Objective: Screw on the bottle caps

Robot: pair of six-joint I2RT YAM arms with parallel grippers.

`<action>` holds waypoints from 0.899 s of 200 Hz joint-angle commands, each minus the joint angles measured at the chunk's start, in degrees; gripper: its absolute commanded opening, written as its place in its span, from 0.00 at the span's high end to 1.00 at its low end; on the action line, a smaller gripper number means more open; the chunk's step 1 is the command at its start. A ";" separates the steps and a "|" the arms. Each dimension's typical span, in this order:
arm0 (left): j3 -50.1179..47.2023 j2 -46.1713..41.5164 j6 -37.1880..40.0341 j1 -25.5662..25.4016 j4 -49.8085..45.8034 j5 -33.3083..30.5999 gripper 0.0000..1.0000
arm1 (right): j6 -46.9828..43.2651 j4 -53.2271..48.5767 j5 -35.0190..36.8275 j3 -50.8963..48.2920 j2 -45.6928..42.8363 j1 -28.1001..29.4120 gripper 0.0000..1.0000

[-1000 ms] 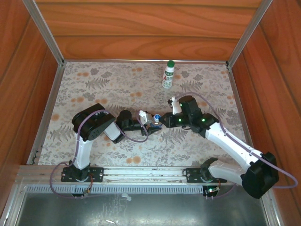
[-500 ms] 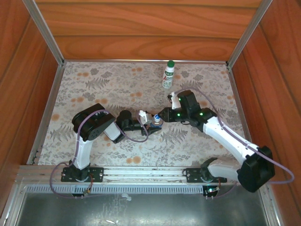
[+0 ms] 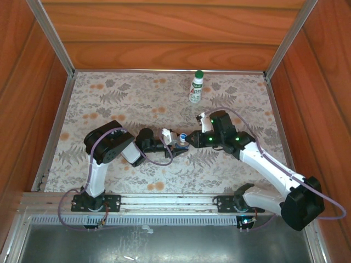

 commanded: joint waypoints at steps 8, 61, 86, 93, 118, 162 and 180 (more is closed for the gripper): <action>0.19 1.19 -0.99 0.54 -0.81 0.21 0.36 | 0.55 -2.46 1.78 0.92 -2.18 0.78 0.83; -0.16 0.67 -0.76 0.53 -0.81 0.26 0.36 | -3.42 -2.45 3.70 8.12 4.15 -1.93 0.70; -0.25 0.53 -0.80 0.48 -0.76 0.14 0.36 | -4.56 -2.48 1.78 10.36 8.46 -2.39 0.71; -0.25 0.44 -0.76 0.51 -0.78 0.17 0.36 | -4.79 -2.72 1.17 10.42 8.96 -2.44 0.71; -0.08 0.73 -0.83 0.54 -0.81 0.19 0.36 | -6.52 -5.58 -2.14 9.47 8.56 -2.42 0.77; -0.14 0.55 -0.79 0.50 -0.81 0.02 0.36 | -4.13 -4.36 -8.07 2.67 2.16 -2.26 0.87; -0.15 0.48 -0.68 0.56 -0.81 -0.06 0.36 | -2.98 -3.55 -9.08 0.71 -0.79 -2.07 0.88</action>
